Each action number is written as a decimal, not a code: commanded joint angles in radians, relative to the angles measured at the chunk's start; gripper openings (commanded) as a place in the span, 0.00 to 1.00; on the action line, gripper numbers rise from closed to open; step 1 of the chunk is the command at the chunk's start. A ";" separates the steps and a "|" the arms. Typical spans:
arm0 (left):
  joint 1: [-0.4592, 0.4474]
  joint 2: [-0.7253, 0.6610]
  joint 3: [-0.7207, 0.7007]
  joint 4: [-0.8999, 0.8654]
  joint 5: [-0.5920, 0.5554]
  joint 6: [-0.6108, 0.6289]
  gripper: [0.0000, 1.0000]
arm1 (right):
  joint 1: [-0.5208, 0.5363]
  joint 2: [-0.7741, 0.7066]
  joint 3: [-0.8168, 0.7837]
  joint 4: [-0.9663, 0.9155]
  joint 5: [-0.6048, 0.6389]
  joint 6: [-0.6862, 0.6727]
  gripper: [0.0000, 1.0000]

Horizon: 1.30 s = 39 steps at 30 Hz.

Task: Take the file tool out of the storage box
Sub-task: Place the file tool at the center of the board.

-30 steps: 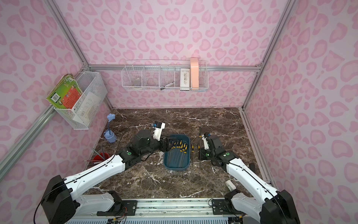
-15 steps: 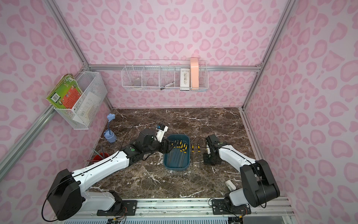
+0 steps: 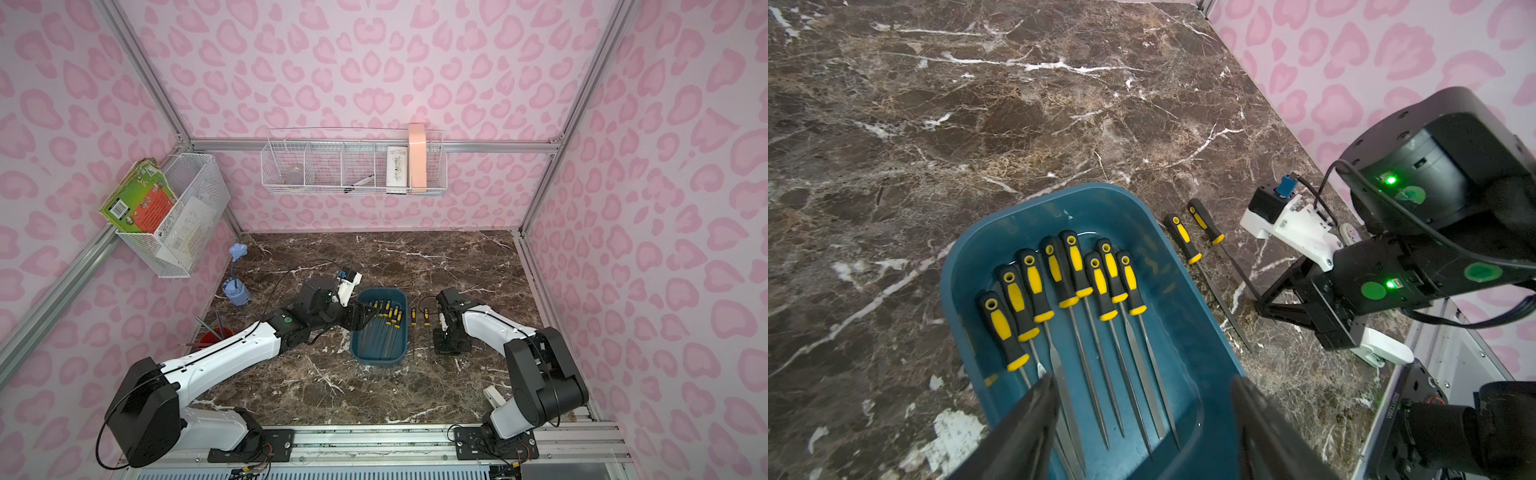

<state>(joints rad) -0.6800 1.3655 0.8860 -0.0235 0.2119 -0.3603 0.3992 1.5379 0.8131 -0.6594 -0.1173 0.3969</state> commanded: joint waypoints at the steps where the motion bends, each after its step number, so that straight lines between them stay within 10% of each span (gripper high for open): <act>1: 0.000 0.004 -0.002 0.023 0.020 0.011 0.70 | 0.005 0.010 0.008 0.003 0.017 0.019 0.00; 39: 0.005 -0.005 0.024 -0.035 0.011 0.011 0.69 | 0.004 -0.015 -0.034 0.005 0.080 0.016 0.14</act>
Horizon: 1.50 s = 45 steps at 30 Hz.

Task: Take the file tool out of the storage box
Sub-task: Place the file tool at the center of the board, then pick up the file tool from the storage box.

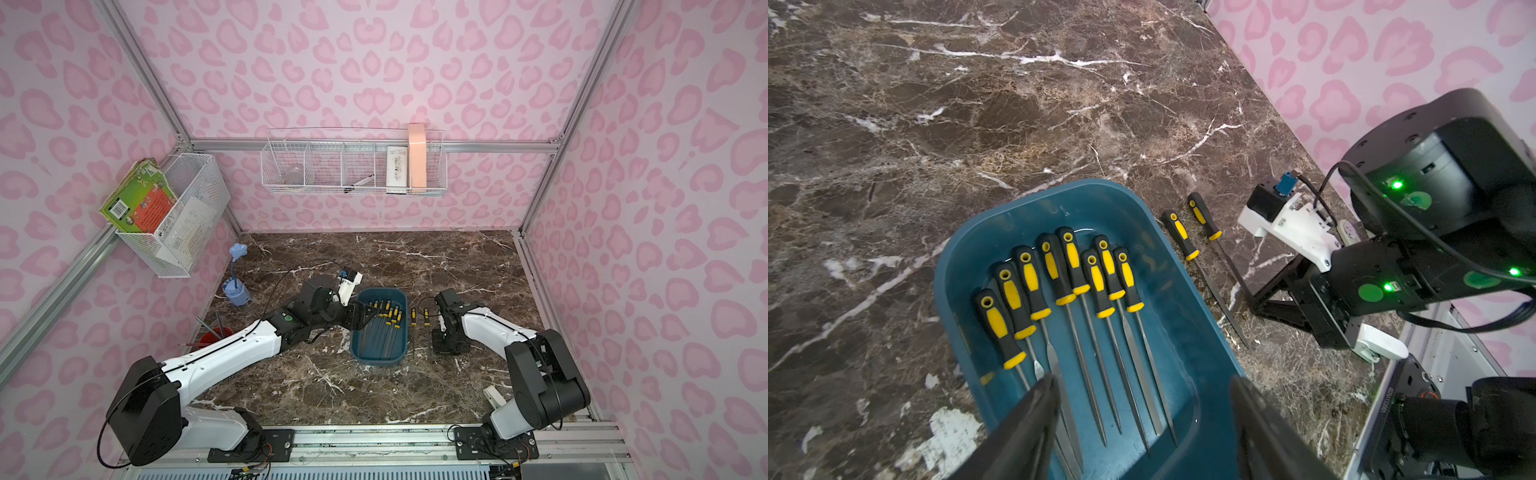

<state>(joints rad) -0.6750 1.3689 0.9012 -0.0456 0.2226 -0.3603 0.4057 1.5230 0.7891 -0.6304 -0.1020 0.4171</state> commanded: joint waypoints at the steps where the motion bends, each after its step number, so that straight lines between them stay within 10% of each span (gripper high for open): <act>1: 0.000 -0.009 0.007 -0.013 0.000 0.010 0.69 | -0.002 -0.012 -0.010 -0.030 0.076 -0.001 0.14; 20: -0.069 0.489 0.349 -0.263 -0.203 -0.020 0.50 | 0.009 -0.561 -0.021 0.305 -0.011 0.026 0.39; 35: -0.074 0.569 0.434 -0.277 -0.259 -0.017 0.53 | -0.090 -0.242 -0.204 0.299 0.012 0.075 0.03; 45: -0.074 0.597 0.480 -0.302 -0.280 -0.004 0.55 | -0.084 -0.200 -0.205 0.280 0.045 0.071 0.01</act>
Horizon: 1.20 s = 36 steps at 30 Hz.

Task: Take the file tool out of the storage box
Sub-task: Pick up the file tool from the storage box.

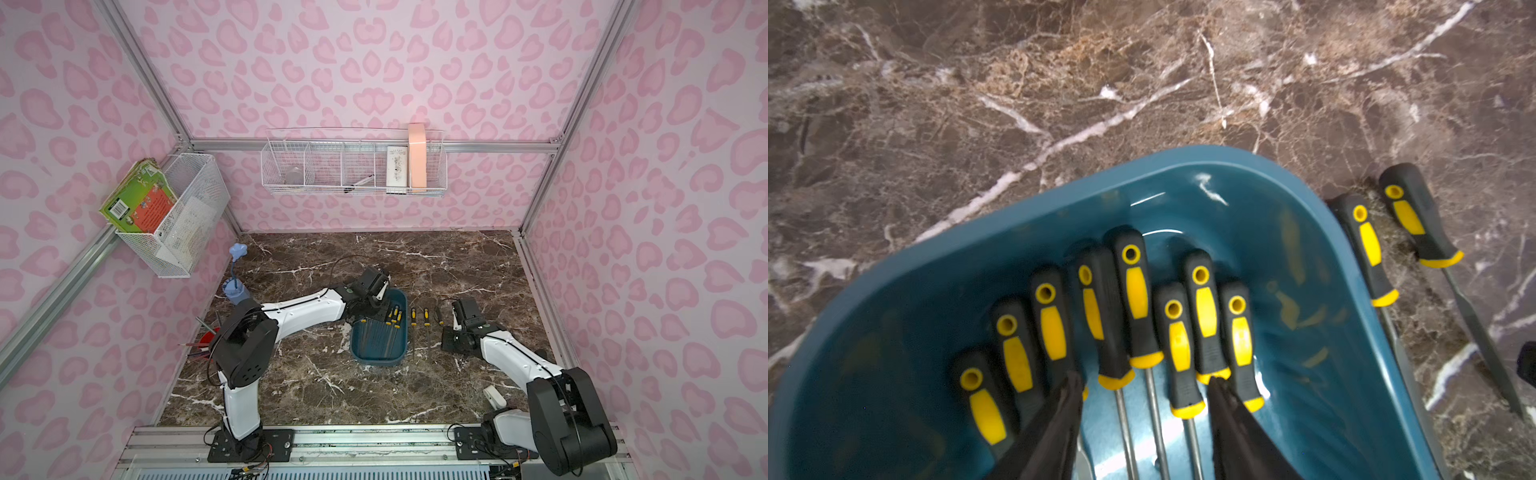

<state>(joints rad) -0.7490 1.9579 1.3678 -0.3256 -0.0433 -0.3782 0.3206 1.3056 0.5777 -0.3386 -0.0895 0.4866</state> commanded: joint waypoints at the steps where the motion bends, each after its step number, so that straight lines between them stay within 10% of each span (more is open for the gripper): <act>1: 0.001 0.009 0.014 -0.021 -0.010 0.016 0.55 | 0.002 0.020 0.008 -0.016 0.033 0.001 0.00; 19: 0.001 0.051 0.041 -0.045 -0.027 0.014 0.53 | 0.018 -0.162 -0.001 -0.008 0.063 0.023 0.00; 36: 0.000 0.138 0.134 -0.139 -0.126 -0.016 0.24 | 0.043 -0.281 0.040 0.046 0.024 0.003 0.01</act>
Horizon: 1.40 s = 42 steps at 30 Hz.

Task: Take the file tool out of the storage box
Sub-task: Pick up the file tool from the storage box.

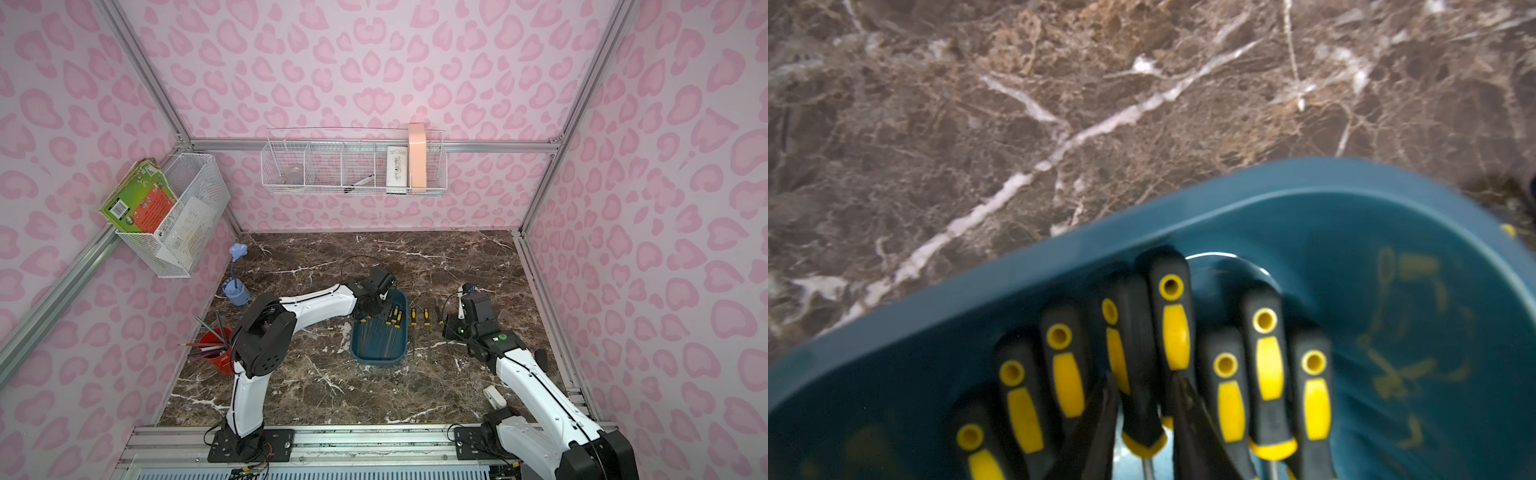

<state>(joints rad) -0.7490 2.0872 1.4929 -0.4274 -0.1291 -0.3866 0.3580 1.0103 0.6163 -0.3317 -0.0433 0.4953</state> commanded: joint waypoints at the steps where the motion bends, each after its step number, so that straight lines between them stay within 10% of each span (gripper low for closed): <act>1: -0.001 0.013 0.013 -0.038 -0.046 -0.006 0.21 | 0.008 0.024 0.004 0.046 -0.023 -0.006 0.01; 22: -0.001 0.076 0.089 -0.103 -0.019 0.009 0.34 | 0.014 0.080 0.004 0.108 -0.054 -0.033 0.02; 30: -0.002 0.049 0.084 -0.077 0.003 0.003 0.10 | 0.016 0.090 -0.002 0.134 -0.080 -0.035 0.02; 42: 0.012 -0.263 -0.018 0.122 0.113 0.039 0.00 | 0.025 0.013 -0.047 0.267 -0.209 -0.044 0.09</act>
<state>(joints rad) -0.7456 1.8935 1.5024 -0.4080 -0.1013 -0.3641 0.3820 1.0500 0.5819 -0.1410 -0.2043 0.4625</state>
